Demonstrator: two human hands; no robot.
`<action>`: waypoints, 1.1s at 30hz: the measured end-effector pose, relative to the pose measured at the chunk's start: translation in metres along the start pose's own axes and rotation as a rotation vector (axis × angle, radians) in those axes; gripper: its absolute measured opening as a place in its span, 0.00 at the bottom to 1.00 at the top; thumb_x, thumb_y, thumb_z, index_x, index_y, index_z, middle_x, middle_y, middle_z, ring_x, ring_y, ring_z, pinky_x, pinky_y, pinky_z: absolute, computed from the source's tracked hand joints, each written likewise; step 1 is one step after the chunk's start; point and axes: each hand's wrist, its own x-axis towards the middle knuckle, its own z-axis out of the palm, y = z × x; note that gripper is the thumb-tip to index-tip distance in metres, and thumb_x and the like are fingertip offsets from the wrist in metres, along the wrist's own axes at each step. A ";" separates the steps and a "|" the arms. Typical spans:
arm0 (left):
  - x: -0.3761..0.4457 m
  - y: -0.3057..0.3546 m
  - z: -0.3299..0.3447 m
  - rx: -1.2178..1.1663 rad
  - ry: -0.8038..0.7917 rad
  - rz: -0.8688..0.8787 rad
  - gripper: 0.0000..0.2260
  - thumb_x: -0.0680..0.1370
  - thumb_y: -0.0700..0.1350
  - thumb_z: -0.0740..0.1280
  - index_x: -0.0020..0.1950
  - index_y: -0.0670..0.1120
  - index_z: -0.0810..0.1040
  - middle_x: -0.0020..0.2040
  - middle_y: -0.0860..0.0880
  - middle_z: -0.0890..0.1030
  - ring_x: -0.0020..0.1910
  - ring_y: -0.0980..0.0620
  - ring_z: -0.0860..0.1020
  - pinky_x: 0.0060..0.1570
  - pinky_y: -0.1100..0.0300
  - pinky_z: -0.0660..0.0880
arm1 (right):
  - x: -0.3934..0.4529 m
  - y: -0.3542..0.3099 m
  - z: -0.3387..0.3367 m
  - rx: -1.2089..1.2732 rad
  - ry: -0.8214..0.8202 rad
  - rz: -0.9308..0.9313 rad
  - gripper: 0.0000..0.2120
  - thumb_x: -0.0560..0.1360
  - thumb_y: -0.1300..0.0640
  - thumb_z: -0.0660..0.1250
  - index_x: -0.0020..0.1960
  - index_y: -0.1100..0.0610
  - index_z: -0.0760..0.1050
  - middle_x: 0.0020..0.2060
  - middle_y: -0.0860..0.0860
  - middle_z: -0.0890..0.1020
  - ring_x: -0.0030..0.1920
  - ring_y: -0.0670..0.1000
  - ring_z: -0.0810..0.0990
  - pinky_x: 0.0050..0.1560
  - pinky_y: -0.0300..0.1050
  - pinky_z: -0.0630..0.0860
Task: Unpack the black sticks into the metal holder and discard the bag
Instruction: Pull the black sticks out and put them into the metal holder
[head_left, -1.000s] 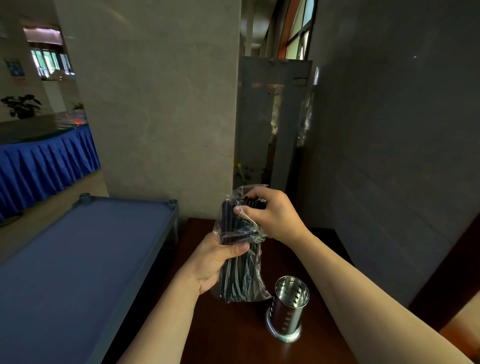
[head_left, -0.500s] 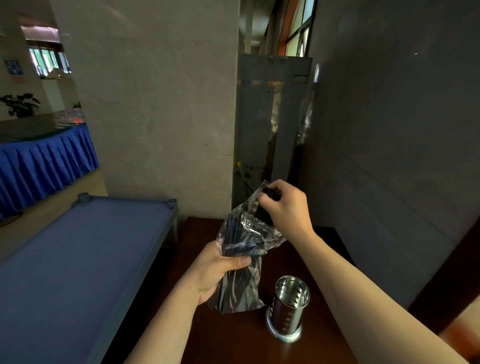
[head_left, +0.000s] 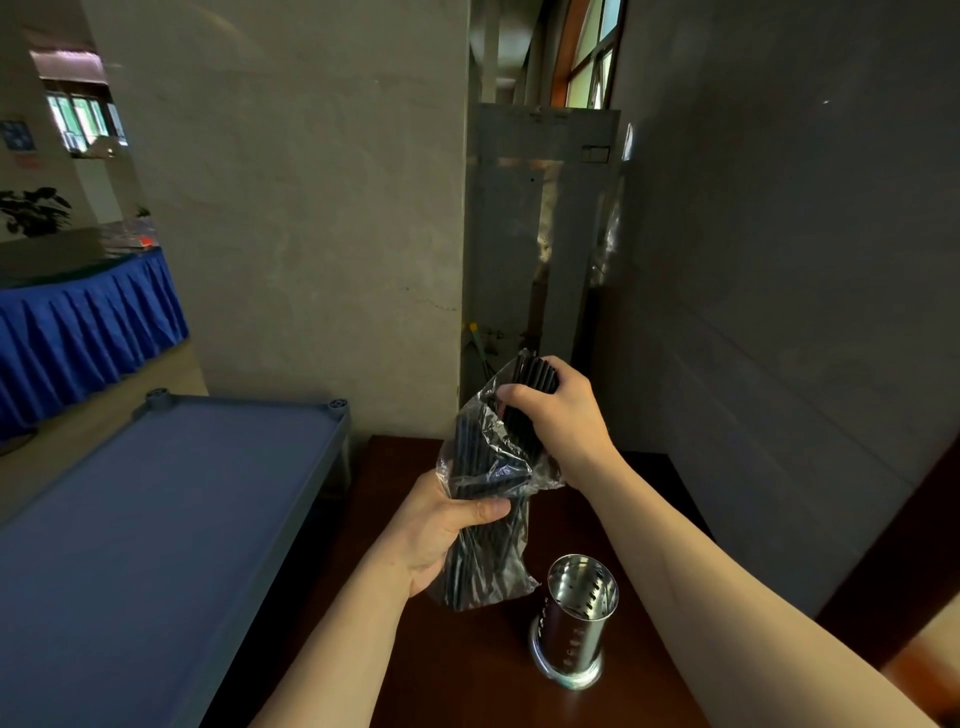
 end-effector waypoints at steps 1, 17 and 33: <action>0.001 0.000 0.001 -0.004 0.000 0.005 0.18 0.70 0.36 0.77 0.59 0.44 0.84 0.57 0.43 0.87 0.58 0.47 0.84 0.53 0.61 0.80 | 0.002 0.000 0.000 0.008 0.002 -0.009 0.12 0.66 0.60 0.76 0.47 0.59 0.78 0.37 0.54 0.84 0.36 0.51 0.84 0.36 0.46 0.82; 0.003 -0.018 -0.011 0.040 0.003 -0.038 0.12 0.70 0.38 0.77 0.53 0.45 0.85 0.52 0.42 0.87 0.53 0.46 0.85 0.56 0.53 0.77 | 0.029 -0.028 -0.013 0.312 0.020 -0.102 0.04 0.77 0.67 0.65 0.47 0.60 0.72 0.31 0.53 0.78 0.35 0.57 0.82 0.42 0.54 0.79; 0.028 -0.039 -0.025 0.042 0.381 -0.077 0.11 0.73 0.31 0.74 0.55 0.39 0.82 0.42 0.42 0.85 0.36 0.50 0.81 0.39 0.58 0.78 | 0.036 -0.061 -0.047 0.246 0.185 -0.301 0.05 0.76 0.63 0.67 0.42 0.57 0.72 0.29 0.50 0.77 0.32 0.53 0.78 0.37 0.47 0.75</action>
